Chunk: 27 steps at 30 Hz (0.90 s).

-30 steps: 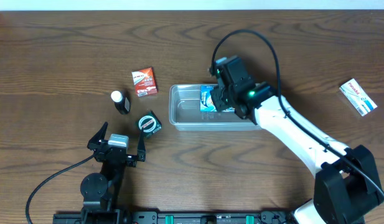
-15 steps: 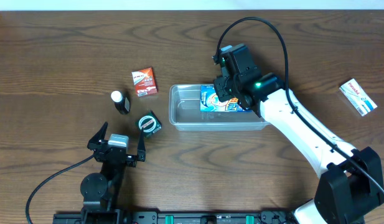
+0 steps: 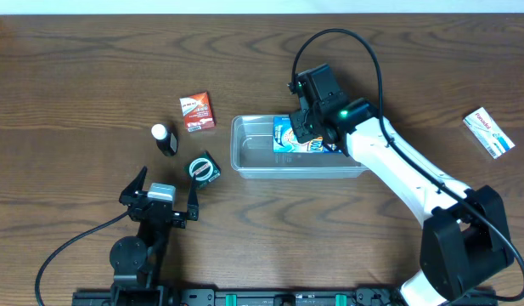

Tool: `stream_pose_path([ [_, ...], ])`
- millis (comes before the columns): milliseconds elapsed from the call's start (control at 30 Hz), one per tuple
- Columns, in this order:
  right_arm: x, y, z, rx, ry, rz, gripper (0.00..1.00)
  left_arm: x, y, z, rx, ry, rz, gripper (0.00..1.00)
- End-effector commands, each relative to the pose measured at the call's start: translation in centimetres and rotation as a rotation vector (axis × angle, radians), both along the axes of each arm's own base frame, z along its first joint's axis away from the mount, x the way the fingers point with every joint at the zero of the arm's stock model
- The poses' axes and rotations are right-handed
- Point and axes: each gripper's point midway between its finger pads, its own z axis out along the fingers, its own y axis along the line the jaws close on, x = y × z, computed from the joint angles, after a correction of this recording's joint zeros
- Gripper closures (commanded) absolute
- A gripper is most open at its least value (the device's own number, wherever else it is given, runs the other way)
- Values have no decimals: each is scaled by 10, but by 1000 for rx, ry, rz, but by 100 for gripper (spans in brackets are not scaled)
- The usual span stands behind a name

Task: Pack container

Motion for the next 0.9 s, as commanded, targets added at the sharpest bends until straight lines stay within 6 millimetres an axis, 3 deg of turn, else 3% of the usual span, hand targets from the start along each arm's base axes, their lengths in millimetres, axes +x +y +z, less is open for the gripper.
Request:
stream_pose_path([
  [0, 3, -4, -4, -19, 10, -6, 84, 0, 1, -15, 10, 41, 1, 2],
  [300, -6, -9, -13, -39, 52, -11, 84, 0, 1, -15, 10, 41, 1, 2],
  [600, -27, -20, -43, -63, 122, -36, 83, 0, 1, -15, 10, 41, 1, 2],
  [867, -37, -24, -55, -70, 158, -42, 84, 0, 1, -15, 10, 41, 1, 2],
])
